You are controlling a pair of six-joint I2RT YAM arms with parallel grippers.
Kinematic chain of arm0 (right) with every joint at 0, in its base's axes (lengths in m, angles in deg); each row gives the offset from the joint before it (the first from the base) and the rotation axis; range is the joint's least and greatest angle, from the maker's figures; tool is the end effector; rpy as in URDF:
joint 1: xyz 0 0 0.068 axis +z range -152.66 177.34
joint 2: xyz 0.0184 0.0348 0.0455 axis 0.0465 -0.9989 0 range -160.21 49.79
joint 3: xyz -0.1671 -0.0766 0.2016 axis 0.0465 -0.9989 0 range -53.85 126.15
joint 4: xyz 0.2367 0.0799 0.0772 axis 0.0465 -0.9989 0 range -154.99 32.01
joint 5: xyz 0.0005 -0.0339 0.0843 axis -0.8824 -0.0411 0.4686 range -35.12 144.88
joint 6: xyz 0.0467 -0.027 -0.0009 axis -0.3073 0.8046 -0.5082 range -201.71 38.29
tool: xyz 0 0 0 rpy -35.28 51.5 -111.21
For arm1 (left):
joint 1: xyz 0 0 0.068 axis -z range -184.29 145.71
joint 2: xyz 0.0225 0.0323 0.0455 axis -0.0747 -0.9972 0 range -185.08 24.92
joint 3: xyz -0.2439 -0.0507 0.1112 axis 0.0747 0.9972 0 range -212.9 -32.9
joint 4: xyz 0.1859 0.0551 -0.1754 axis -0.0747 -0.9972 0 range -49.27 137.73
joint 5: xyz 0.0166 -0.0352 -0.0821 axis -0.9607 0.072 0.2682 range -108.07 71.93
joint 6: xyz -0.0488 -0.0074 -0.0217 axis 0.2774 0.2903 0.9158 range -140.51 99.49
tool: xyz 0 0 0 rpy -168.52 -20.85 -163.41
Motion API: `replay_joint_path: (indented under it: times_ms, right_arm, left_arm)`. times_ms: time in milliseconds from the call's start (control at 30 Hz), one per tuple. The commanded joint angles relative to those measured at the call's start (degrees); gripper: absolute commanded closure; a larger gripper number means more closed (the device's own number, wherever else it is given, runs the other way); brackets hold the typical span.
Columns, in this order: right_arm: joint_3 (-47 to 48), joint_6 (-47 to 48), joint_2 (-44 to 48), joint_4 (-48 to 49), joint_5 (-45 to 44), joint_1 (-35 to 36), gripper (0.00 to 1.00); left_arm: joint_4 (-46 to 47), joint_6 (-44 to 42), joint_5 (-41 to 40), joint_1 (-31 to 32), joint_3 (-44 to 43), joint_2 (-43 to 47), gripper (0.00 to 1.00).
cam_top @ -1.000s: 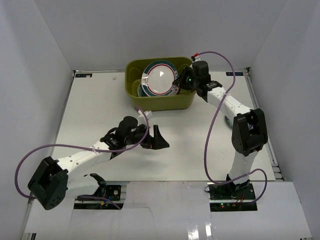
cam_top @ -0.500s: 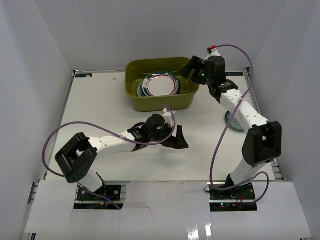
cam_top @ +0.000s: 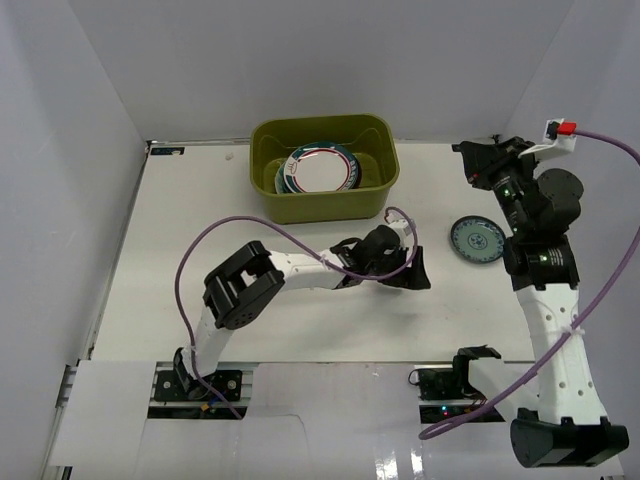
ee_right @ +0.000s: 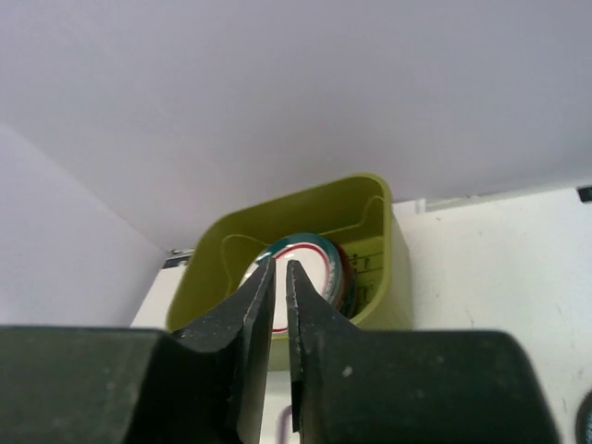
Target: Place the plates into the plastic bin on the countertop
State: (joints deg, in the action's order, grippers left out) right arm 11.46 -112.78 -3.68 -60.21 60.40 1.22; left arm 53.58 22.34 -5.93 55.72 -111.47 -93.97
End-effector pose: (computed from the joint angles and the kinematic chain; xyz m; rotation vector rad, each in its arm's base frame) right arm 0.1975 0.0169 0.4529 0.2560 1.4047 0.5724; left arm 0.2250 -0.4045 0.1703 0.4990 2.3916 -1.1656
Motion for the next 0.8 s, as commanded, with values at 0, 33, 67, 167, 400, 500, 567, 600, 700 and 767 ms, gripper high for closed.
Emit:
replay_joint_path:
  times_ms: [0, 33, 67, 167, 400, 500, 567, 600, 700, 767]
  right_arm:
    - [-0.81, -1.79, 2.57, -0.50, 6.75, 0.16, 0.86]
    - [-1.07, -4.24, 3.28, 0.10, 8.44, 0.16, 0.87]
    - [-1.68, -5.48, 4.07, 1.24, 10.46, 0.16, 0.87]
    - [-4.67, -8.47, 7.76, 3.71, 16.62, 0.25, 0.83]
    - [-6.96, -7.95, 15.67, -1.65, 19.17, 0.34, 0.59]
    - [-8.45, -8.31, 17.61, -2.44, 19.44, 1.65, 0.59]
    - [-8.81, -8.13, 18.66, -3.31, 19.27, 2.18, 0.59]
    - [-8.81, -7.61, 19.02, -4.54, 19.09, 2.36, 0.59]
    - [-8.63, -6.81, 20.51, -6.39, 18.39, 3.15, 0.59]
    - [-8.72, -6.72, 21.21, -6.83, 18.39, 3.59, 0.59]
  left_arm:
    - [-0.31, 2.67, -6.24, 1.60, -7.20, -3.77, 0.17]
    - [-0.31, 4.24, -7.04, 1.69, -10.52, -5.37, 0.18]
    - [-0.31, 4.87, -7.83, 1.69, -12.30, -6.95, 0.19]
    - [-1.27, 6.80, -11.26, 1.69, -20.01, -13.54, 0.19]
    - [-8.21, 10.06, -20.65, 1.78, -35.94, -24.97, 0.21]
    - [-11.20, 10.59, -23.90, 1.69, -43.76, -29.37, 0.26]
    - [-13.22, 11.11, -24.97, 1.60, -49.63, -33.06, 0.29]
    - [-14.10, 11.64, -25.50, 1.26, -51.49, -34.29, 0.33]
    - [-15.43, 14.88, -25.68, 0.29, -54.15, -37.37, 0.43]
    - [-15.87, 17.17, -25.59, -0.33, -54.24, -38.34, 0.45]
